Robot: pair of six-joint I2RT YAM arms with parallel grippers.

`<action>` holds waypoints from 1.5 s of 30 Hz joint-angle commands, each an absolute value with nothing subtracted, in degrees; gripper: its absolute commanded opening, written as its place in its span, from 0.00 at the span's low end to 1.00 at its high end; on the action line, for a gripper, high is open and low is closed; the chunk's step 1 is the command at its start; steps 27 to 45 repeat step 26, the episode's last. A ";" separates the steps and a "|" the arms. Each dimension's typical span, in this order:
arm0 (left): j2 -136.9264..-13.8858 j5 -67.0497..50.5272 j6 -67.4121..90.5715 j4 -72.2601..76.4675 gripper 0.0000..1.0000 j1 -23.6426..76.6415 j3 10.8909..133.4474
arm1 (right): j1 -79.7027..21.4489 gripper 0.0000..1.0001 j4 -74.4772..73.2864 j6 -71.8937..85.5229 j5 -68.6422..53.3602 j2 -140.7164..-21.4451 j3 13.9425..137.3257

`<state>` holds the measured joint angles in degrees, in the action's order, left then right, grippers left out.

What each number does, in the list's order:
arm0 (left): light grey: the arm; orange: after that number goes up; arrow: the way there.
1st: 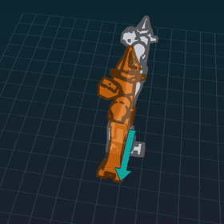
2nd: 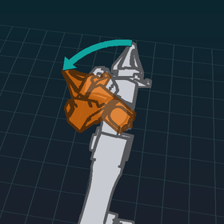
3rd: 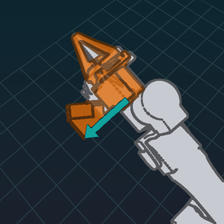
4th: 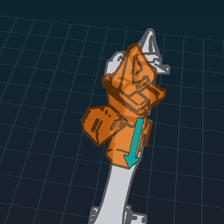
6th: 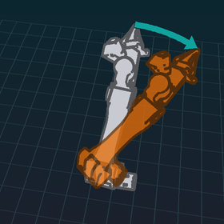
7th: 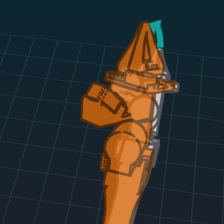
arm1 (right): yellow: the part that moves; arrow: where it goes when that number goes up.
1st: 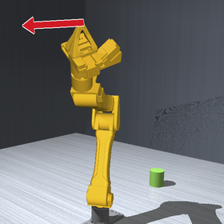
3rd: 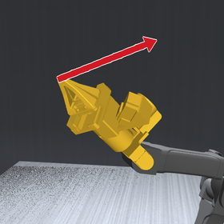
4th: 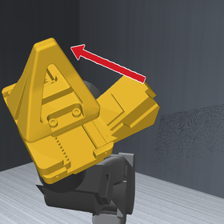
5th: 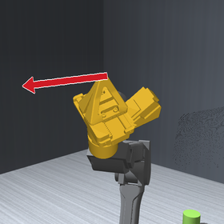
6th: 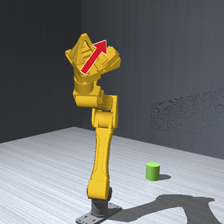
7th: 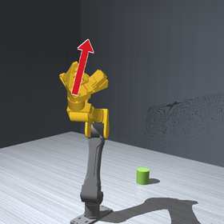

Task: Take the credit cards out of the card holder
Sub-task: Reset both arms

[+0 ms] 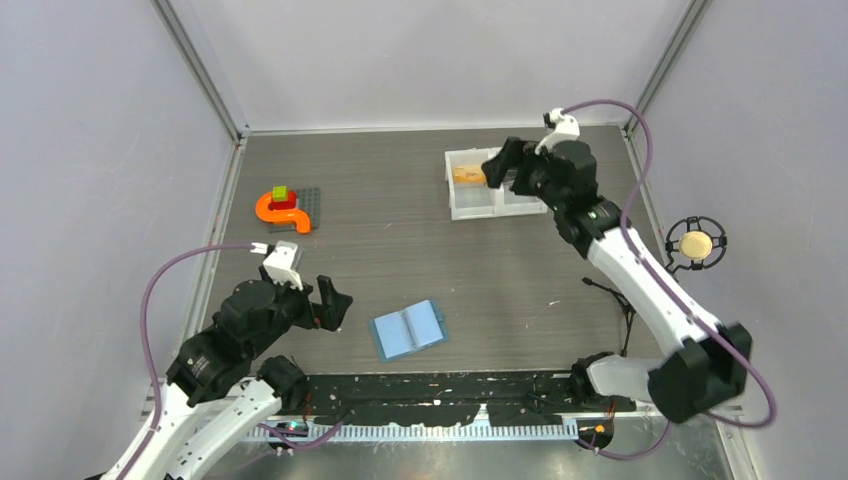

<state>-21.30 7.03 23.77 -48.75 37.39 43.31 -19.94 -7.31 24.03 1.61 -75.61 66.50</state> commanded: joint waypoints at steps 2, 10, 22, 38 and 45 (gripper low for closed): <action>-18.33 10.93 28.03 -42.38 1.00 37.17 43.33 | -20.40 0.96 -11.49 18.35 -11.06 -59.75 56.77; -17.00 11.14 29.57 -39.03 1.00 37.23 42.69 | -20.83 0.95 -9.56 22.78 -22.85 -44.86 44.58; -13.18 12.57 29.88 -36.31 1.00 37.20 39.47 | -20.87 0.95 -7.03 25.22 -24.22 -36.13 37.33; -13.18 13.06 29.63 -37.04 1.00 37.12 39.83 | -20.83 0.95 -5.85 25.57 -24.82 -36.05 36.87; -13.18 13.06 29.63 -37.04 1.00 37.12 39.83 | -20.83 0.95 -5.85 25.57 -24.82 -36.05 36.87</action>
